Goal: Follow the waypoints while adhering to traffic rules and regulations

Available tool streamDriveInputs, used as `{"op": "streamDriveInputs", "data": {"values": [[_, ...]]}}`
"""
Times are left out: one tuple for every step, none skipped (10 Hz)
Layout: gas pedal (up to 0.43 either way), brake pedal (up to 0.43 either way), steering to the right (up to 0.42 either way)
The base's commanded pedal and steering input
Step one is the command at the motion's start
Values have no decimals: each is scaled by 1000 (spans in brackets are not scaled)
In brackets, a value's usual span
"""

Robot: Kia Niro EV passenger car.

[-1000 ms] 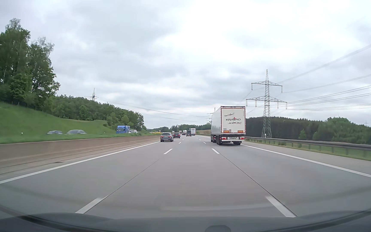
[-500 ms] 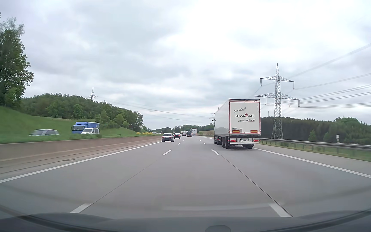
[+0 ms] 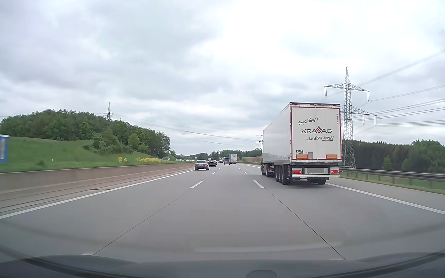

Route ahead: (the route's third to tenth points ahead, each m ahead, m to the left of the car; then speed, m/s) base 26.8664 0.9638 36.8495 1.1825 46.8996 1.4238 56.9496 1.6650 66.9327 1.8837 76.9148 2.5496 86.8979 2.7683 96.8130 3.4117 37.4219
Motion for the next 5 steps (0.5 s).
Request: {"op": "streamDriveInputs", "data": {"values": [[331,0,-6],[370,0,-7],[390,0,-8],[390,0,-8],[390,0,-7]]}}
